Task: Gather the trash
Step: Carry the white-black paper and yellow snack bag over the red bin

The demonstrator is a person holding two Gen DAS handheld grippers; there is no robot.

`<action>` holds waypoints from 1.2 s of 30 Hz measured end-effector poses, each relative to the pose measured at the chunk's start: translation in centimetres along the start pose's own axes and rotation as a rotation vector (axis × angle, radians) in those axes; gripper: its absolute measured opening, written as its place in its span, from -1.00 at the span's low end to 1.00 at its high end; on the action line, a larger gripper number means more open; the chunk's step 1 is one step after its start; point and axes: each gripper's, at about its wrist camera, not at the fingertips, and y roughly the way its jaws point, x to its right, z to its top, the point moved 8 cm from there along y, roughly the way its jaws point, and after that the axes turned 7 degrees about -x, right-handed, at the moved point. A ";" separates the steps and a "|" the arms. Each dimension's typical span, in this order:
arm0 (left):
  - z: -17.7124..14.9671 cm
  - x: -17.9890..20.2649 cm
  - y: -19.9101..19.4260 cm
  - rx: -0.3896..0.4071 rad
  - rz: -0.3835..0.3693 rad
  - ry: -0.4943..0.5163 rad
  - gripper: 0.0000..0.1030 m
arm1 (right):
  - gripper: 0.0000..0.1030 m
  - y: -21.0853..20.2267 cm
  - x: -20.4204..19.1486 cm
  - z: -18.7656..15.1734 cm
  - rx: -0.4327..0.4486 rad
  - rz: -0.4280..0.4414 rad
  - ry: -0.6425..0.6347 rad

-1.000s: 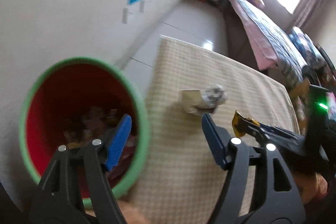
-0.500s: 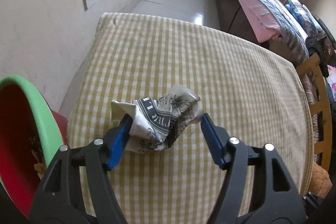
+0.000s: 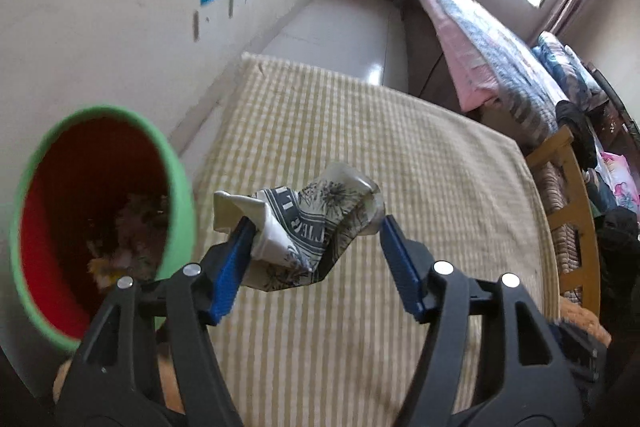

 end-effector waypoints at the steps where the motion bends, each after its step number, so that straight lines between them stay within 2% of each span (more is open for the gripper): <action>1: -0.3 0.0 -0.9 0.016 0.006 0.003 0.21 | -0.41 -0.3 -0.5 0.2 0.007 0.000 -0.010; 4: -1.8 0.0 -3.7 0.054 0.023 0.005 0.21 | -0.41 -0.8 -1.5 0.7 0.023 0.002 -0.032; 11: -3.9 -1.1 -6.2 0.086 0.095 0.007 0.22 | -0.40 -1.7 -4.3 1.2 0.043 0.015 -0.093; 16: -4.1 -2.8 -6.9 0.097 0.124 -0.015 0.22 | -0.39 -1.7 -5.5 1.3 0.045 0.021 -0.118; 36: -3.9 -7.3 -8.3 0.136 0.157 -0.109 0.22 | -0.39 -0.3 -11.2 2.7 0.034 0.051 -0.248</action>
